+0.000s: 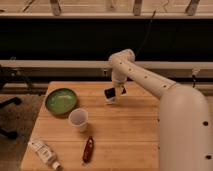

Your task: Place the eraser on the white sponge

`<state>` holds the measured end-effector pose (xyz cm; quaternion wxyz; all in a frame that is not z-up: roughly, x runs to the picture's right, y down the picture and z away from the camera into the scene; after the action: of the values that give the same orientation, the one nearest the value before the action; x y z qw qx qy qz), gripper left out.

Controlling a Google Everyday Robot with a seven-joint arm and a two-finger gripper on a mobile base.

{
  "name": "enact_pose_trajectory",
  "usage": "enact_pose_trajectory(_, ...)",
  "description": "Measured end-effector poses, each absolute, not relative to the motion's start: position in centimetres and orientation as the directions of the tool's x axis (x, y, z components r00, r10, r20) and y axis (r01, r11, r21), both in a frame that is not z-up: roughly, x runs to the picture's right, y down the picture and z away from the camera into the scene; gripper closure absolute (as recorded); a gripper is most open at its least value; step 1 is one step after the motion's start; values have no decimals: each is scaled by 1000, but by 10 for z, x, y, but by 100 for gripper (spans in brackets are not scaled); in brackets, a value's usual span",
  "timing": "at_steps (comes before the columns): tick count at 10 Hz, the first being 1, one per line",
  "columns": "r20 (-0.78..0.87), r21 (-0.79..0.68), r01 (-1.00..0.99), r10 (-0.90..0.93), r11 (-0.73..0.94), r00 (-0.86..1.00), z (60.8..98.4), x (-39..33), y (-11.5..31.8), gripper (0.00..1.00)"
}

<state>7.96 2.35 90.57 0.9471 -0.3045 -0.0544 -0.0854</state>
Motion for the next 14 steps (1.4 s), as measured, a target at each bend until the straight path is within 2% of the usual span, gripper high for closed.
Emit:
enact_pose_trajectory(4, 158, -548, 188, -120, 815, 980, 932, 81, 33, 98)
enact_pose_trajectory(9, 164, -527, 183, -112, 830, 980, 937, 77, 26, 45)
enact_pose_trajectory(12, 185, -523, 193, -110, 830, 977, 936, 69, 25, 20)
enact_pose_trajectory(14, 195, -519, 196, -109, 832, 975, 933, 68, 23, 20)
